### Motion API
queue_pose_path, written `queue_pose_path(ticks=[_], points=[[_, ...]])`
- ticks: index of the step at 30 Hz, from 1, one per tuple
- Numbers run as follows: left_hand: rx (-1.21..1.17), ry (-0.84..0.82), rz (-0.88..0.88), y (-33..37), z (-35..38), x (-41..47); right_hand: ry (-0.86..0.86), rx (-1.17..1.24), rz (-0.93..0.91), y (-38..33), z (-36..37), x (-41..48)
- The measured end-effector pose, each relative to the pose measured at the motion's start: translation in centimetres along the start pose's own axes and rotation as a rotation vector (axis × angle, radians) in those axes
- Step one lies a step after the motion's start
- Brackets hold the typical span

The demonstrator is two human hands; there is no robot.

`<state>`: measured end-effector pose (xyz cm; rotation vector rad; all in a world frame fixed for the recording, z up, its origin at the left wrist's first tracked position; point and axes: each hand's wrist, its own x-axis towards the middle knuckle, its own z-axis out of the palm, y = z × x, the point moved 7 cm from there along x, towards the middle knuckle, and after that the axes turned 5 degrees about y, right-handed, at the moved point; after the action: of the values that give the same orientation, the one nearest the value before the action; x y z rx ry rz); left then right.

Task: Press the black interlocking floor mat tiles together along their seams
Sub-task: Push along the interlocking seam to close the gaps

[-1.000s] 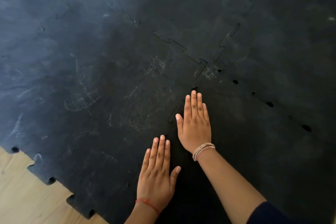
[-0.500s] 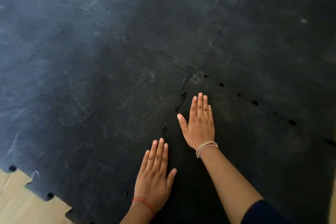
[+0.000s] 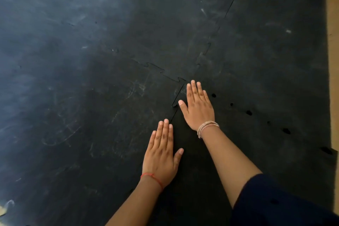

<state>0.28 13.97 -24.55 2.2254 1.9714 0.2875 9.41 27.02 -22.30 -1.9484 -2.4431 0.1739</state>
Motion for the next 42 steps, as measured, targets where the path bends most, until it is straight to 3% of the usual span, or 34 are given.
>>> queue_pose_path(ticks=[15, 17, 19, 21, 32, 35, 39, 42], points=[[0.03, -0.052, -0.008, -0.5, 0.5, 0.1, -0.105, 0.052, 0.011, 0.3, 1.7, 0.6], [0.012, -0.064, 0.0, -0.4, 0.3, 0.2, -0.067, 0.07, 0.102, 1.6, 1.4, -0.9], [-0.005, -0.067, 0.036, -0.1, 0.2, 0.8, 0.05, 0.079, 0.35, 4.1, 1.0, -4.0], [-0.007, -0.059, 0.062, 0.2, 0.2, 1.3, 0.096, 0.061, 0.478, 5.2, 0.9, -6.6], [-0.031, -0.055, 0.074, 0.5, 0.0, 1.9, 0.01, 0.096, 0.459, 5.2, 1.7, -5.9], [-0.018, -0.093, 0.161, 3.5, 0.3, 4.2, -0.013, 0.188, 0.383, 6.2, 1.2, -6.1], [-0.026, -0.11, 0.368, 11.0, 1.3, 8.7, 0.146, 0.104, 0.548, 13.0, 0.0, -9.9], [-0.006, -0.16, 0.351, 13.2, 2.7, 11.4, 0.17, 0.091, 0.54, 14.0, 0.6, -10.9]])
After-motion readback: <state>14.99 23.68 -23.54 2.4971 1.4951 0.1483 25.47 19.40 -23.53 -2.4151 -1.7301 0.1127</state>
